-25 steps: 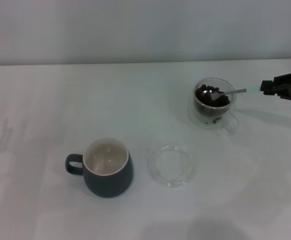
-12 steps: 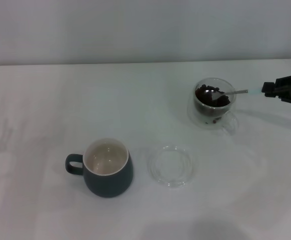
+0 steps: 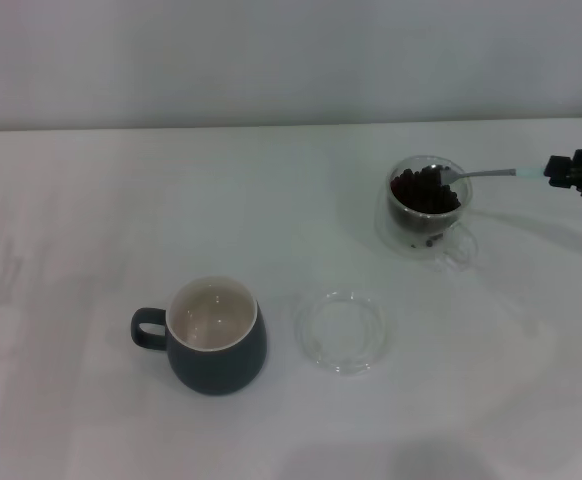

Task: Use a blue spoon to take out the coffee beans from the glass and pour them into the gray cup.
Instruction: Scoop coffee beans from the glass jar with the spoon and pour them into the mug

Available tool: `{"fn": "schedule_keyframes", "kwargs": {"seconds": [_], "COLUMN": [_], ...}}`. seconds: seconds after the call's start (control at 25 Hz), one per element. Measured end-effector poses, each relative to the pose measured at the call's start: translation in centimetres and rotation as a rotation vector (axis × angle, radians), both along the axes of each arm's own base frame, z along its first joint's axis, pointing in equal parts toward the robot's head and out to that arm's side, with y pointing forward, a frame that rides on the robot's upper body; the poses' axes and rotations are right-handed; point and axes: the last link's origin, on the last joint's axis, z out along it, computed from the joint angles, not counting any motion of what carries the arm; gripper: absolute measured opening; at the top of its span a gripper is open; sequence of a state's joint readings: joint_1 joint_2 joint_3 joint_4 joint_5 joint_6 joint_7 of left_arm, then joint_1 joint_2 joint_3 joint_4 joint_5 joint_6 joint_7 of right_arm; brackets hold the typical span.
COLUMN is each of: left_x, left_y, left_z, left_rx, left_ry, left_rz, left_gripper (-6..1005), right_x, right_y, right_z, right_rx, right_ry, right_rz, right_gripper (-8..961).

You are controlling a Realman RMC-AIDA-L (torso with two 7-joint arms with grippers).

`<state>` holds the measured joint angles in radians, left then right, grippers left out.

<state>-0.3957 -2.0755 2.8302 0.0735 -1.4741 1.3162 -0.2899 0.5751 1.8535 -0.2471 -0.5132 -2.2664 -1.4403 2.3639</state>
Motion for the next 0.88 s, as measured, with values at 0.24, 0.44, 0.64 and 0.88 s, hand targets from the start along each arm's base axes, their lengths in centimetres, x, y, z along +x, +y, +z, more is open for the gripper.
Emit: {"fn": "schedule_keyframes", "kwargs": {"seconds": [0.24,0.44,0.64,0.88], "left_x": [0.0,0.0,0.0,-0.1], "left_y": [0.0,0.0,0.0,-0.2], "left_z": [0.0,0.0,-0.1,-0.3], "left_rx": [0.0,0.0,-0.002,-0.005], "left_ry": [0.0,-0.001,-0.003,-0.006], "left_rz": [0.0,0.0,0.002,0.008], "left_gripper": [802,803,803,802], "right_x": [-0.2,-1.5,-3.6,-6.9], "right_y": [-0.5,-0.9,-0.7,-0.1], "right_z": [0.4,0.1,-1.2,-3.4], "right_rx": [-0.009,-0.066,-0.15,-0.246], "right_ry": [0.056,0.094,0.113,0.103], "right_rz": [0.016,0.08,0.164,0.289], "right_gripper": [146,146,146,146]}}
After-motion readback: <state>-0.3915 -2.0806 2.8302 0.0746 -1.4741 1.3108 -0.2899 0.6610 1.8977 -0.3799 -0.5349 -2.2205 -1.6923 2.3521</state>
